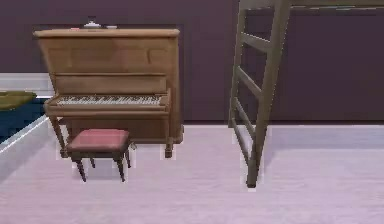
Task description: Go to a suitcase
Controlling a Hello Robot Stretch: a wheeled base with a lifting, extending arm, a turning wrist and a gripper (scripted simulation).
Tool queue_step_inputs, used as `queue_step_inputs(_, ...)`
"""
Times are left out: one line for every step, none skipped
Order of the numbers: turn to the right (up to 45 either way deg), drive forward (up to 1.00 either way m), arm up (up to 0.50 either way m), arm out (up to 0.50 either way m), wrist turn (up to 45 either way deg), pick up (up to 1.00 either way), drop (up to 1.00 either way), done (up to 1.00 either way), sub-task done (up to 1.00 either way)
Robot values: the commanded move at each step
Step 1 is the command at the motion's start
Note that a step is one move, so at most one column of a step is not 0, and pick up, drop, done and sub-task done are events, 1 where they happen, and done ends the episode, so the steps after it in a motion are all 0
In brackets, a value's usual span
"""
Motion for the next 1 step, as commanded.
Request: queue_step_inputs(-45.0,0.0,0.0,0.0,0.0,0.0,0.0,0.0,0.0)
